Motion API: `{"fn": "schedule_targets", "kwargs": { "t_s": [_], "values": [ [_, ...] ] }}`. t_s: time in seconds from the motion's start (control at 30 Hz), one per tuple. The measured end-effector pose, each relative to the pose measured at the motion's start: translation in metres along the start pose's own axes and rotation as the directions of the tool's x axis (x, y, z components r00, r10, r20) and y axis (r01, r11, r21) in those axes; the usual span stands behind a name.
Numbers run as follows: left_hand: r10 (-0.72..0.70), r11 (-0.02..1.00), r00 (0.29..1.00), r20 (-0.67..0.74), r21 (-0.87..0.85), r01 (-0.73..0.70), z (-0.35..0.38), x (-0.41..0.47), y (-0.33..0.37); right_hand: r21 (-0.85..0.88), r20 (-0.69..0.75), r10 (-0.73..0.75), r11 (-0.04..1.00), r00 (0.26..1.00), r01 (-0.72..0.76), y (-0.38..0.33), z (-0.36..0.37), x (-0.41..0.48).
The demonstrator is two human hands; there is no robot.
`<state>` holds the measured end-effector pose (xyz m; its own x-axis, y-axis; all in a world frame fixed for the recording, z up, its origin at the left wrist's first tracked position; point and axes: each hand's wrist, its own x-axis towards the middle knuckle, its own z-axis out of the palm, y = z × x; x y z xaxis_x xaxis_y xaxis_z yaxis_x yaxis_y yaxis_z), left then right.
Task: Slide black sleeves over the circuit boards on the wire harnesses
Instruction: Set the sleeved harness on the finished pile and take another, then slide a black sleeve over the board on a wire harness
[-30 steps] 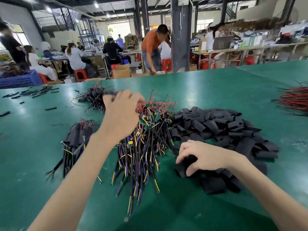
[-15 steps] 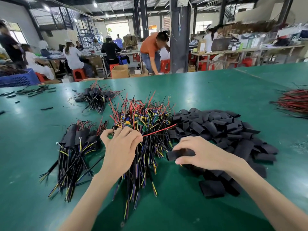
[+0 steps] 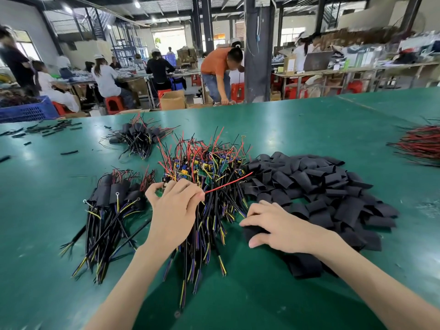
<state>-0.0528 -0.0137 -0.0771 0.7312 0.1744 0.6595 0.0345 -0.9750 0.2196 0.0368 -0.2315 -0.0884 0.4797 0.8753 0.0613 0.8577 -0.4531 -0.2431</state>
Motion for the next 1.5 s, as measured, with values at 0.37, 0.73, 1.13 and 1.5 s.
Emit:
{"fn": "schedule_targets", "kwargs": {
  "t_s": [0.37,0.73,1.13,1.5],
  "values": [
    [0.012,1.0,1.0,0.029,-0.008,-0.012,-0.003,0.0,0.001,0.281,-0.395,0.232,0.952,0.889,-0.123,0.006,-0.02,0.0],
    [0.07,0.997,0.998,-0.005,-0.032,-0.07,-0.002,-0.001,0.001,0.369,-0.48,0.284,0.924,0.83,-0.103,0.006,-0.021,0.001],
    [0.224,0.974,0.974,-0.037,0.041,-0.223,-0.003,0.0,0.007,-0.006,-0.567,0.044,0.998,0.823,-0.057,-0.001,-0.026,-0.004],
    [0.229,0.966,0.973,0.023,-0.126,-0.225,-0.002,-0.005,0.029,-0.087,-0.651,-0.05,0.996,0.757,-0.008,-0.02,-0.019,0.0]
  ]
}}
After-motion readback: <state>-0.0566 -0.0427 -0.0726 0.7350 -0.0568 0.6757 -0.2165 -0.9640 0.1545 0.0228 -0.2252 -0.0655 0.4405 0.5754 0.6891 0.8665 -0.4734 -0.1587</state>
